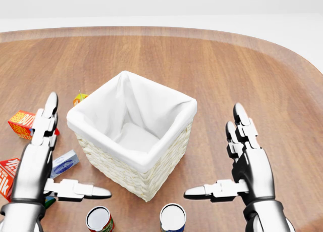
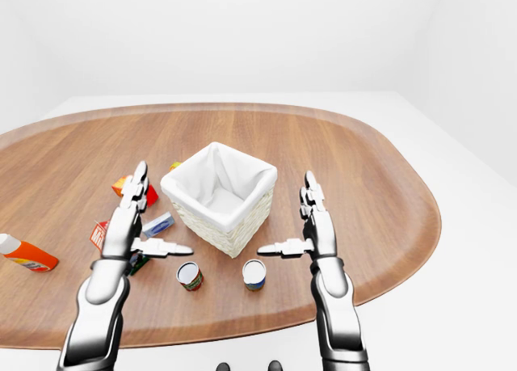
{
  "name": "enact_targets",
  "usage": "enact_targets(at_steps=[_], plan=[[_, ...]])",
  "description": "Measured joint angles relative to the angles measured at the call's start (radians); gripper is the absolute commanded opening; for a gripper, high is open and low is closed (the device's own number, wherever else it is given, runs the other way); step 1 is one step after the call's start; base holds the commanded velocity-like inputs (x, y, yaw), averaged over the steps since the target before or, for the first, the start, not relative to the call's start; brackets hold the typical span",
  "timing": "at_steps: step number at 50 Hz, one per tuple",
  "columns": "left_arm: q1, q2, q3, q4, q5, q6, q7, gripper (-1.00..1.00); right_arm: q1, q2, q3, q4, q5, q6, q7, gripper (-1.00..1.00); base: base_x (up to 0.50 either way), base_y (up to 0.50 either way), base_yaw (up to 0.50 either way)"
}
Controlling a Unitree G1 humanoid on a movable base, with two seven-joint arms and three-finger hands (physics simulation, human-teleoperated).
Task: Pick up the tomato sauce, and put it in the basket.
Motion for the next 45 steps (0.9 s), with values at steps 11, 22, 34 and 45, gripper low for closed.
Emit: enact_targets(at_steps=[11, 22, 34, 45], plan=[[0.003, 0.004, 0.001, -0.006, 0.048, 0.000, -0.011, 1.00, -0.005, -0.001, -0.001, 0.012, 0.001, -0.006, -0.001, 1.00, 0.00, 0.00, 0.00], [0.006, 0.007, 0.002, 0.000, 0.085, 0.000, -0.017, 1.00, -0.009, -0.001, -0.002, 0.022, 0.001, -0.011, -0.002, 1.00, 0.00, 0.00, 0.00], [0.018, 0.009, -0.003, 0.016, 0.128, 0.000, -0.020, 1.00, -0.010, -0.001, -0.001, 0.028, 0.001, -0.015, -0.003, 1.00, 0.00, 0.00, 0.00], [0.026, 0.010, -0.006, 0.028, 0.171, -0.002, -0.022, 1.00, -0.006, -0.001, 0.000, 0.018, 0.000, -0.008, -0.004, 1.00, 0.00, 0.00, 0.00]])
